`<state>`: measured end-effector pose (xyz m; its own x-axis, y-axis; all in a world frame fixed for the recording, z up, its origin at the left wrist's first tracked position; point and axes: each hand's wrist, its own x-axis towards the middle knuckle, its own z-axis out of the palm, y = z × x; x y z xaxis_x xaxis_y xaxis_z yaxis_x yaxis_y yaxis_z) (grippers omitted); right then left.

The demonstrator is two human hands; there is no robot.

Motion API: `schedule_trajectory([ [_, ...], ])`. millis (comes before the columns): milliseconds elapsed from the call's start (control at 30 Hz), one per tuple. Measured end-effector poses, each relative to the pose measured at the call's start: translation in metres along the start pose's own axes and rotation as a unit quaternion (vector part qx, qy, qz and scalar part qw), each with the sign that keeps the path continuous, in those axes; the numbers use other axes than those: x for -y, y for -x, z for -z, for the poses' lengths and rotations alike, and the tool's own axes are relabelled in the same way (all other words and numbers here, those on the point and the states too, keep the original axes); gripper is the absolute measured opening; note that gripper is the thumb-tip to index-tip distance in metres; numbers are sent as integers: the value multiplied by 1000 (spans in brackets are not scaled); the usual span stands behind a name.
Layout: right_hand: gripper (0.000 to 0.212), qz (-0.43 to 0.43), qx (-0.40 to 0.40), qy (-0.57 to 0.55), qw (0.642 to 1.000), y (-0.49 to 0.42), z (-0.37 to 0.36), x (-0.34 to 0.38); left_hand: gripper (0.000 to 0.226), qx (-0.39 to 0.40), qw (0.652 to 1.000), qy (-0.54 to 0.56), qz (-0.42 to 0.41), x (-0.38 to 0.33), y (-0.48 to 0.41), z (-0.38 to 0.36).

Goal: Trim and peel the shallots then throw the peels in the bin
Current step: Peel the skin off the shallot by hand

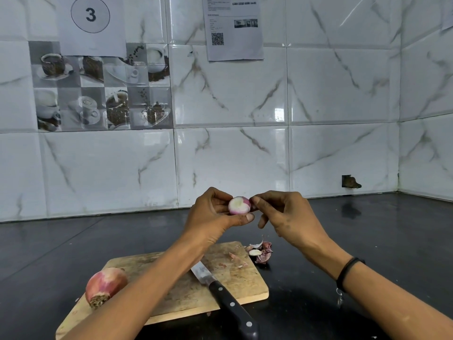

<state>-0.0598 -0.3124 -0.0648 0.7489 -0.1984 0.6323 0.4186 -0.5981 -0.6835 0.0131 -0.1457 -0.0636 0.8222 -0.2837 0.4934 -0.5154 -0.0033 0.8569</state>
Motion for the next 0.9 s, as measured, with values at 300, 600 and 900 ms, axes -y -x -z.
schedule_trajectory([
  [300,11,-14,-25,-62,998,-3,1,-3,44,66,997,36,27,0,2,-1],
  [600,23,-3,-33,37,999,-2,2,-5,40,139,962,207,113,-8,4,-6],
  [900,28,92,-3,-2,996,2,2,9,46,152,940,269,147,-12,4,-5],
])
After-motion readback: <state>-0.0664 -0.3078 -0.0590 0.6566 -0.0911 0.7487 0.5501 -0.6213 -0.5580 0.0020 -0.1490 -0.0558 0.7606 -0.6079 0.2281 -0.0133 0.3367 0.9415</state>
